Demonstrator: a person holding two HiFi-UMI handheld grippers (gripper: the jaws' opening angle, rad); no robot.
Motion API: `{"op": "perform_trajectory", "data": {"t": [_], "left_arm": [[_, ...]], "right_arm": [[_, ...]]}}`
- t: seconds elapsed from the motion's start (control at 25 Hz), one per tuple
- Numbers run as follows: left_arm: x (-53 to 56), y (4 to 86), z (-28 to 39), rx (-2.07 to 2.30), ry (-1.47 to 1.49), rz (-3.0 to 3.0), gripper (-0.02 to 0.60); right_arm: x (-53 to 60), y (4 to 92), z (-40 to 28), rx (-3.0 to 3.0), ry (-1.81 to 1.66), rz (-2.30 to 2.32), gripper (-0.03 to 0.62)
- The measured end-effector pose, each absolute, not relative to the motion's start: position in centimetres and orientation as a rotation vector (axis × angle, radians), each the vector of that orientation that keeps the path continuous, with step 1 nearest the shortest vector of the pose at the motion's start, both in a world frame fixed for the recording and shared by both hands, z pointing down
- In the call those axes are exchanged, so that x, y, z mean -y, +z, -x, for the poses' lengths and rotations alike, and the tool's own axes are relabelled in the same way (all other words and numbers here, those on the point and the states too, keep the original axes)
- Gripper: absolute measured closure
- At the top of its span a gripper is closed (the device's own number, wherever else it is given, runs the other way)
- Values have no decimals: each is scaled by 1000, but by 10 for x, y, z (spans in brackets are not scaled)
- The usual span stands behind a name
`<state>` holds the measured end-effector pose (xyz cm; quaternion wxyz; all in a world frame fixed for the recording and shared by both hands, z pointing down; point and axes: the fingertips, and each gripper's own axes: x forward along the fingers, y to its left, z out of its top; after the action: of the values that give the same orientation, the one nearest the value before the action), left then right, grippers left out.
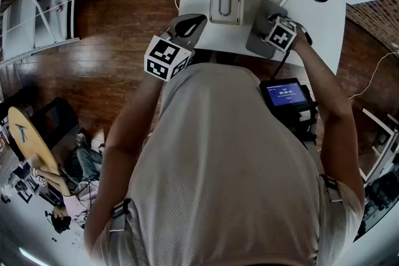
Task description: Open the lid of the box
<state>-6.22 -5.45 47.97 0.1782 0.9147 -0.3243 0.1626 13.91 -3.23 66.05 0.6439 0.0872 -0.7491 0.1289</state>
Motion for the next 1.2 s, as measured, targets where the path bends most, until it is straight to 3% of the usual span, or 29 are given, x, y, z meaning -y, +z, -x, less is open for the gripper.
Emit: {"op": "perform_trajectory", "data": {"t": [0.64, 0.76, 1.0, 1.12, 1.2], "left_arm": [[43, 483, 64, 987, 500, -2542, 581], [42, 481, 60, 962, 501, -2557, 580], [49, 483, 56, 921, 484, -2580, 580], [58, 477, 49, 908, 455, -2604, 580], [67, 468, 43, 903, 425, -2626, 581]], "right_arm": [[59, 700, -148, 1585, 65, -119, 282], [59, 693, -151, 1576, 42, -123, 247], [70, 642, -154, 1690, 30, -266, 252], [90, 585, -139, 1923, 66, -452, 353], [103, 537, -123, 2146, 106, -589, 478]]}}
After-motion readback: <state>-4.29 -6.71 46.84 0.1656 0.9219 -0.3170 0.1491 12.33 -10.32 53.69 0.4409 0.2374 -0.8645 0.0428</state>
